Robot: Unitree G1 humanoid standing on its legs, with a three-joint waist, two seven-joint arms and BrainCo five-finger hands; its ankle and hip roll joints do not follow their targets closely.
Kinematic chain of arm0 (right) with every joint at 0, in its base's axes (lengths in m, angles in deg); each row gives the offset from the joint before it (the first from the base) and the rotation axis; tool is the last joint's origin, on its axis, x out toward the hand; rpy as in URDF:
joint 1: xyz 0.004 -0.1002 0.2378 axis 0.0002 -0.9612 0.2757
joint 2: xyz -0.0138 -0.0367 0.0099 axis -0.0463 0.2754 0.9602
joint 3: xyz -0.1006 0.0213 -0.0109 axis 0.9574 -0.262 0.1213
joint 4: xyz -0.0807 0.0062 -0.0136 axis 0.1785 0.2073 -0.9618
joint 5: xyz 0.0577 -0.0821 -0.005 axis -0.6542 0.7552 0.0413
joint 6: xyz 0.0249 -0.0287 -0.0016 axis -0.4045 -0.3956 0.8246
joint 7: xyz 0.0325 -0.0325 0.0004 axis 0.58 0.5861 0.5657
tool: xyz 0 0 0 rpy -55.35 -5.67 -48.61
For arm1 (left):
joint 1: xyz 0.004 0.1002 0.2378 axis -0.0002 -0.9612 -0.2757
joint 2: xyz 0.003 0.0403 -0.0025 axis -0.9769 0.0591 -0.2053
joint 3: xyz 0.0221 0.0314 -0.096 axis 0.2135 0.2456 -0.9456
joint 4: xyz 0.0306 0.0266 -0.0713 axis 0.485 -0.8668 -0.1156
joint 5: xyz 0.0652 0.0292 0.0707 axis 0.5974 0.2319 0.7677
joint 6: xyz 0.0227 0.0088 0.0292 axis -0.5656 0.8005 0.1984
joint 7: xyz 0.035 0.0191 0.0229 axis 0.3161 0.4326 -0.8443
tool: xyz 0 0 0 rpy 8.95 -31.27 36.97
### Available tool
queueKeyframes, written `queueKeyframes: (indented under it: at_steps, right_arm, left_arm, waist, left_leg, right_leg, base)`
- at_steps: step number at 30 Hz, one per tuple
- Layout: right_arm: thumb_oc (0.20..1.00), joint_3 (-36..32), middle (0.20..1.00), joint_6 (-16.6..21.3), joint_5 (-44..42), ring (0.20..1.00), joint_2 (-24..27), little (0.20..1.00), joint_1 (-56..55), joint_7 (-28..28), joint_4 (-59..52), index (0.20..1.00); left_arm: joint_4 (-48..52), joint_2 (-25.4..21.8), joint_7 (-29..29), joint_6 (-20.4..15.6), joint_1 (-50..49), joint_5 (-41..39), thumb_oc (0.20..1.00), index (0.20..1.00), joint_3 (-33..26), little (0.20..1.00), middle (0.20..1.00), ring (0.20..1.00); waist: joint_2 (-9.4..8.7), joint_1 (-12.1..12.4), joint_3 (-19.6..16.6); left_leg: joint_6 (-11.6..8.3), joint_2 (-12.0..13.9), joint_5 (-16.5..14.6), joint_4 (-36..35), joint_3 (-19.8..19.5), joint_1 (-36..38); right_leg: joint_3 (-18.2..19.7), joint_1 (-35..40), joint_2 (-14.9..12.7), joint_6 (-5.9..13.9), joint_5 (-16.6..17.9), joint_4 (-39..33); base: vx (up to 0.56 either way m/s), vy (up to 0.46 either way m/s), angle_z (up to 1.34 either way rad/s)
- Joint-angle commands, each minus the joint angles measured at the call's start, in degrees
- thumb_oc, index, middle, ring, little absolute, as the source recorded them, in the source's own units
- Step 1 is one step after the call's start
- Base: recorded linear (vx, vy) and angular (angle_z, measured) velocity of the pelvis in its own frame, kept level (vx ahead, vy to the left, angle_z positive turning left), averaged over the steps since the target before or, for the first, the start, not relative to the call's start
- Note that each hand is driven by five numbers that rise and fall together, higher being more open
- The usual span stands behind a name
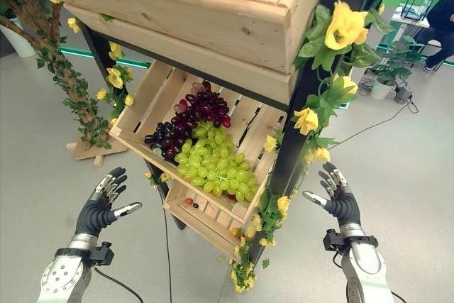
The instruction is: Pick up the fruits from the basket on one side to the basket on the other side
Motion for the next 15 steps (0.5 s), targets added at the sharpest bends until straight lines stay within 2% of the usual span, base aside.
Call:
queueKeyframes:
  at_steps: [1,3,4,5,6,8,9,10,11,12,13,14,15]
  right_arm:
    - [1.0,-3.48,1.0,5.52,0.1,1.0,-0.84,1.0,2.7,-1.09,-1.77,1.0]
    - [1.0,-2.81,1.0,5.89,0.54,1.0,-1.2,1.0,3.76,-1.79,-1.51,1.0]
    - [1.0,-1.6,1.0,6.22,1.32,1.0,-1.41,1.0,5.08,-2.7,-1.31,1.0]
    - [1.0,-1.6,1.0,6.23,1.33,1.0,-1.41,1.0,5.11,-2.71,-1.29,1.0]
    - [1.0,-0.1,1.0,6.09,1.78,1.0,-1.74,1.0,5.98,-3.23,-1.71,1.0]
    - [1.0,0.87,1.0,6.0,2.99,1.0,-1.97,1.0,6.53,-3.6,-1.48,1.0]
    - [1.0,1.2,1.0,5.85,3.07,1.0,-2.15,1.0,6.54,-3.57,-1.32,1.0]
    - [1.0,1.58,1.0,5.82,3.25,1.0,-2.33,1.0,6.42,-3.67,-0.83,1.0]
    - [1.0,1.68,1.0,5.76,3.63,1.0,-2.16,1.0,6.26,-3.89,-0.61,1.0]
    - [1.0,1.68,1.0,5.77,3.64,1.0,-2.15,1.0,6.27,-3.9,-0.61,1.0]
    - [1.0,2.09,1.0,5.58,4.3,1.0,-1.63,1.0,6.49,-4.66,0.4,1.0]
    - [1.0,2.36,1.0,5.64,4.32,1.0,-1.19,1.0,6.98,-5.26,0.45,1.0]
    - [1.0,2.9,1.0,5.54,4.11,1.0,-0.92,1.0,7.77,-5.61,0.69,1.0]
  left_arm:
    - [4.45,-2.6,1.97,-5.29,2.76,-2.9,1.0,1.0,0.48,1.0,1.0,1.0]
    - [4.3,-2.66,1.06,-5.74,3.94,-3.18,1.0,1.0,0.79,1.0,1.0,1.0]
    - [4.22,-2.64,-0.15,-6.1,4.66,-3.43,1.0,1.0,0.64,1.0,1.0,1.0]
    - [4.2,-2.64,-0.16,-6.1,4.69,-3.42,1.0,1.0,0.64,1.0,1.0,1.0]
    - [4.45,-3.09,-1.36,-6.47,5.39,-3.4,1.0,1.0,0.89,1.0,1.0,1.0]
    - [5.11,-3.83,-1.98,-6.9,5.78,-1.58,1.0,1.0,1.06,1.0,1.0,1.0]
    - [4.88,-3.55,-2.28,-6.9,5.86,-1.28,1.0,1.0,1.22,1.0,1.0,1.0]
    - [4.43,-2.79,-2.91,-6.86,5.63,-1.15,1.0,1.0,1.26,1.0,1.0,1.0]
    - [4.28,-2.38,-3.16,-6.94,5.37,-1.27,1.0,1.0,1.18,1.0,1.0,1.0]
    - [4.29,-2.37,-3.17,-6.94,5.36,-1.27,1.0,1.0,1.17,1.0,1.0,1.0]
    - [3.76,-1.86,-4.56,-7.25,5.64,-1.31,1.0,1.0,1.3,1.0,1.0,1.0]
    - [3.71,-1.97,-4.95,-7.31,6.11,-1.05,1.0,1.0,1.59,1.0,1.0,1.0]
    - [3.38,-2.02,-5.9,-7.66,6.73,-1.21,1.0,1.0,1.53,1.0,1.0,1.0]
  waist:
    - [-1.62,0.17,1.27]
    - [-1.51,-0.1,2.32]
    - [-1.12,0.24,3.07]
    - [-1.12,0.32,3.03]
    - [-0.28,1.69,3.95]
    - [0.36,3.45,4.21]
    - [0.14,3.88,3.72]
    - [0.06,4.54,2.94]
    - [-0.41,5.05,2.3]
    - [-0.32,5.15,2.22]
    - [-1.89,6.64,1.29]
    - [-2.49,7.52,0.85]
    - [-2.44,8.3,1.18]
  left_leg:
    - [3.07,-3.32,-12.0,12.88,-1.27,-3.93]
    - [3.55,-3.78,-11.13,12.35,-0.3,-5.18]
    - [3.45,-3.2,-10.42,12.27,0.71,-6.25]
    - [3.45,-3.18,-10.44,12.29,0.79,-6.31]
    - [3.4,-1.58,-8.99,12.75,1.93,-7.88]
    - [3.88,-0.76,-6.67,11.58,3.0,-8.41]
    - [3.97,-0.99,-5.97,10.79,3.1,-8.67]
    - [4.51,-0.9,-4.58,10.16,3.37,-9.46]
    - [4.83,-1.28,-4.18,10.03,3.56,-10.05]
    - [4.81,-1.13,-3.98,9.97,3.65,-10.19]
    - [4.45,-1.7,-2.7,11.24,3.86,-12.89]
    - [4.04,-1.54,-2.09,12.11,4.15,-14.85]
    - [2.99,-0.06,-0.35,12.84,3.47,-16.66]
  right_leg:
    - [-1.47,-3.73,-4.9,6.1,-2.85,8.21]
    - [0.01,-6.25,-6.11,7.64,1.59,7.39]
    - [0.59,-8.36,-7.82,8.68,4.89,6.67]
    - [0.68,-8.46,-7.8,8.68,4.93,6.65]
    - [-2.15,-8.67,-7.62,7.82,1.89,8.51]
    - [-5.37,-6.64,-6.35,7.13,-3.35,18.93]
    - [-5.04,-5.64,-5.3,6.65,-6.33,20.77]
    - [-4.52,-3.39,-2.94,6.53,-8.77,25.92]
    - [-3.55,-1.81,-1.57,6.54,-9.73,28.54]
    - [-3.46,-2.05,-1.45,6.47,-9.57,28.57]
    - [-0.14,2.1,0.75,5.78,-10.26,26.99]
    - [0.25,4.5,0.94,4.82,-11.33,23.17]
    - [0.96,5.53,1.71,2.72,-14.11,18.63]
  base:
    - [-0.2,0.123,-0.09]
    - [-0.31,0.093,-0.26]
    - [-0.26,0.04,-0.46]
    - [-0.4,0.053,-0.68]
    - [-0.35,0.081,-0.76]
    - [-0.4,0.097,-0.92]
    - [-0.28,0.017,-0.58]
    - [-0.23,-0.08,-0.27]
    - [-0.17,-0.078,-0.17]
    - [-0.28,-0.227,-0.14]
    - [-0.29,-0.242,-0.13]
    - [-0.45,-0.39,-0.07]
    - [-0.41,-0.33,-0.13]
